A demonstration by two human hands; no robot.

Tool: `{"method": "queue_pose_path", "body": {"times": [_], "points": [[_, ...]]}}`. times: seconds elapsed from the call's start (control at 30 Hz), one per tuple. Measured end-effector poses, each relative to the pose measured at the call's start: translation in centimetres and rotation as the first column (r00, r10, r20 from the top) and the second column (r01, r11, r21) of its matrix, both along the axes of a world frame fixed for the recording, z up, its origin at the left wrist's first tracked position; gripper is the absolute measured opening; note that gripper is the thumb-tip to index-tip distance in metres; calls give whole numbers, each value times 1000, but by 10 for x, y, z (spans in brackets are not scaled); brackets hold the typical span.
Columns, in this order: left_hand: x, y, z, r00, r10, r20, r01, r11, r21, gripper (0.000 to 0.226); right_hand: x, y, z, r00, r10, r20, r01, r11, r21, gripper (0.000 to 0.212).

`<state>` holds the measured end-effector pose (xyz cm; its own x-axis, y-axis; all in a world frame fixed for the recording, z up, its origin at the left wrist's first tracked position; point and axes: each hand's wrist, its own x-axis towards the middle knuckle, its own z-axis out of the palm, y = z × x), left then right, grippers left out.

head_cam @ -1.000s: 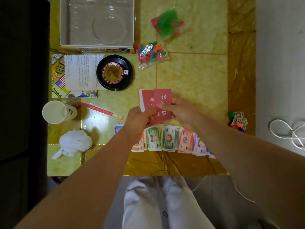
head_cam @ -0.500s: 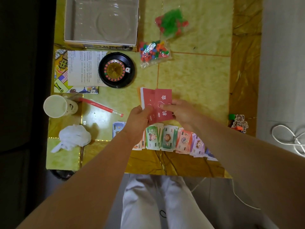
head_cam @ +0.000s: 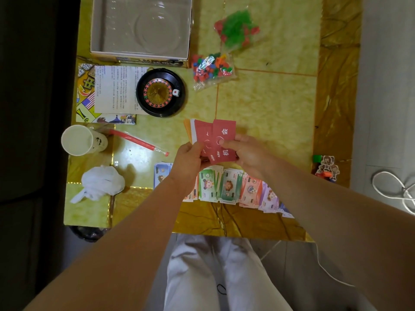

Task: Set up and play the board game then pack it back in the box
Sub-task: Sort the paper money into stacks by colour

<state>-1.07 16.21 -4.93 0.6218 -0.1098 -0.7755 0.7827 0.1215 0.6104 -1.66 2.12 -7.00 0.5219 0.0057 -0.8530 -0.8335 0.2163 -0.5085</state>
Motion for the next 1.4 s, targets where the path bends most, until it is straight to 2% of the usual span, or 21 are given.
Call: {"method": "queue_pose_path", "body": {"times": [0.17, 0.3, 0.43, 0.5, 0.63, 0.8, 0.9, 1.0, 1.1, 1.17, 1.2, 1.27, 1.4], "points": [[-5, 2, 2, 994, -71, 78, 70, 997, 16, 20, -2, -2, 1, 1000, 17, 9, -17, 1000, 12, 34], [-8, 3, -2, 998, -61, 35, 61, 998, 1, 19, -4, -3, 2, 1000, -10, 11, 10, 1000, 29, 31], [-12, 5, -1, 1000, -6, -17, 4, 995, -100, 18, -7, -1, 5, 992, -125, 28, 126, 992, -12, 28], [-14, 4, 0, 1000, -19, 0, 19, 997, -81, 20, -9, 1, 6, 989, -147, 33, 148, 989, -16, 29], [-16, 5, 4, 997, -57, 49, 57, 998, 3, 25, -10, 7, 14, 996, -76, 40, 76, 997, 0, 20], [-12, 9, 9, 998, 17, -60, -20, 999, -39, 27, -8, 6, 18, 995, -92, 38, 92, 996, -11, 28], [-12, 9, 9, 997, 50, -61, -52, 998, -26, 26, -7, 6, 20, 990, -141, 31, 142, 990, -23, 27], [-12, 7, 11, 996, 72, -61, -73, 997, -20, 27, -6, 6, 20, 982, -185, 37, 187, 981, -50, 27], [-13, 7, 12, 995, 98, -34, -97, 995, 25, 18, -7, 9, 21, 979, -196, 51, 200, 977, -78, 28], [-14, 9, 13, 993, 117, -1, -116, 990, 81, 15, -8, 9, 23, 993, -100, 61, 110, 971, -210, 29], [-14, 11, 12, 993, 121, 10, -121, 986, 110, 16, -8, 6, 22, 998, 8, 66, 16, 935, -353, 27], [-14, 15, 6, 993, 113, 30, -116, 980, 163, 20, -6, 0, 16, 967, 243, 80, -139, 759, -636, 20], [-9, 13, -12, 990, 140, 22, -142, 975, 168, 22, 1, -8, -12, 813, 581, 39, -252, 412, -876, 20]]}}
